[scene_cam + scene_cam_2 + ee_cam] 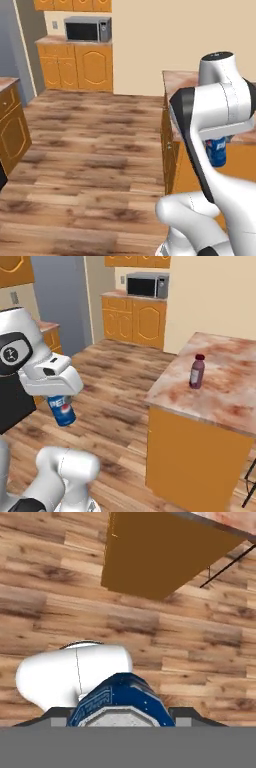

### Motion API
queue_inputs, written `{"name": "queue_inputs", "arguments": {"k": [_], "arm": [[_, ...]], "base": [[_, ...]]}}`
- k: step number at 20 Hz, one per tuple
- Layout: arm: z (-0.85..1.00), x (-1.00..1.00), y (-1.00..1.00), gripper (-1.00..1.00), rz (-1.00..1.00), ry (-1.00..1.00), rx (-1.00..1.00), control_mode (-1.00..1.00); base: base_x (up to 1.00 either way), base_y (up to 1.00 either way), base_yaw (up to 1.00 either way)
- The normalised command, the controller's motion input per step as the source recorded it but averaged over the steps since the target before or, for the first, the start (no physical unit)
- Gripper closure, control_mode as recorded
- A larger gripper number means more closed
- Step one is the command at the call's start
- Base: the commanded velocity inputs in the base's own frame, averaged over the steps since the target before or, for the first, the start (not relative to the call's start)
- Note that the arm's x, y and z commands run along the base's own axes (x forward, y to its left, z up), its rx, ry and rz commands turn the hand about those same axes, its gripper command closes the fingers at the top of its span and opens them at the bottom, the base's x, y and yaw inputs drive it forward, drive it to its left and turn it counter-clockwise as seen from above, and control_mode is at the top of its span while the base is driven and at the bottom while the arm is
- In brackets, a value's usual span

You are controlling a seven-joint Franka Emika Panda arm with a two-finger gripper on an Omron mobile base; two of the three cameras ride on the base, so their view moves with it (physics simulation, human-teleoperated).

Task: Move the drinks to the dining counter.

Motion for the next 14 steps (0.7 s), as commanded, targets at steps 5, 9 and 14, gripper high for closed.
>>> {"name": "queue_inputs", "arguments": {"k": [5, 9, 14], "arm": [[0.0, 0.0, 0.0, 1.0, 0.0, 0.0, 0.0, 1.0], [0.0, 0.0, 0.0, 1.0, 0.0, 0.0, 0.0, 1.0], [0.0, 0.0, 0.0, 1.0, 0.0, 0.0, 0.0, 1.0]], "base": [[1.0, -0.98, -0.2], [1.0, -1.0, 0.0], [0.49, -1.0, -0.03]]}}
